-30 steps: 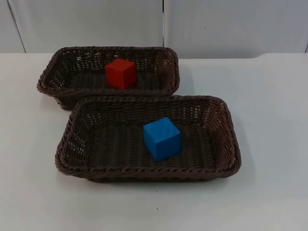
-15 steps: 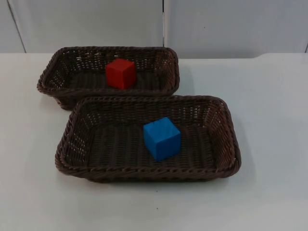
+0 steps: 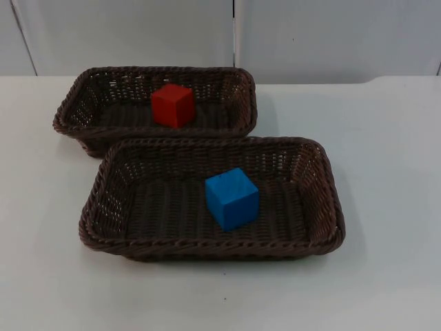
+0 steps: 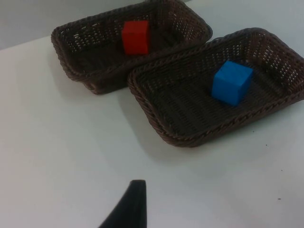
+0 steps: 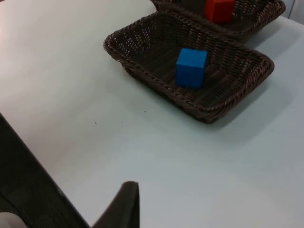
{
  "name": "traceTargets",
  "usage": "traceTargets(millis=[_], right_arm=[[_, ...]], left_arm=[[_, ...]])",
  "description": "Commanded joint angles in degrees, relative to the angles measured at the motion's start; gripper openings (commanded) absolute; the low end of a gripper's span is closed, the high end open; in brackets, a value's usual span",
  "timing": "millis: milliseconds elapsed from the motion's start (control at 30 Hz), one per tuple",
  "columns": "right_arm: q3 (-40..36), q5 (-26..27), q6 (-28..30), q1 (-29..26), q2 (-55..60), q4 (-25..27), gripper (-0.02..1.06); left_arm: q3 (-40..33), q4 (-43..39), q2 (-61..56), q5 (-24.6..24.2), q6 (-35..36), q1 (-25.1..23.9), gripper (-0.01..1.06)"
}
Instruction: Pick up one cube with the left hand and place it into the upper basket. Pick up one cube with the right hand and place it into the lower basket.
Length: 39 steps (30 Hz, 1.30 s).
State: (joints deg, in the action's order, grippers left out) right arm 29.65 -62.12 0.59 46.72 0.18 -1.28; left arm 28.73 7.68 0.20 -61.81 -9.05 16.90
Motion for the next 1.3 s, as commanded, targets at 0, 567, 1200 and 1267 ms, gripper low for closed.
traceTargets(millis=[0, 567, 1200, 1267], right_arm=[[-0.1, 0.3, 0.3, -0.2, -0.2, 0.2, 1.05], [-0.1, 0.3, 0.3, -0.2, -0.2, 0.2, 1.05], [-0.1, 0.3, 0.3, -0.2, -0.2, 0.3, 1.05], [-0.1, 0.3, 0.3, -0.2, -0.2, 0.3, 1.05]], left_arm=[[-0.2, 0.5, -0.2, 0.0, 0.5, 0.3, 1.05], [-0.2, 0.2, -0.2, 0.0, 0.5, 0.8, 1.05], [-0.2, 0.2, -0.2, 0.0, 0.5, -5.2, 1.05], [-0.2, 0.2, -0.2, 0.0, 0.5, -6.9, 1.05]])
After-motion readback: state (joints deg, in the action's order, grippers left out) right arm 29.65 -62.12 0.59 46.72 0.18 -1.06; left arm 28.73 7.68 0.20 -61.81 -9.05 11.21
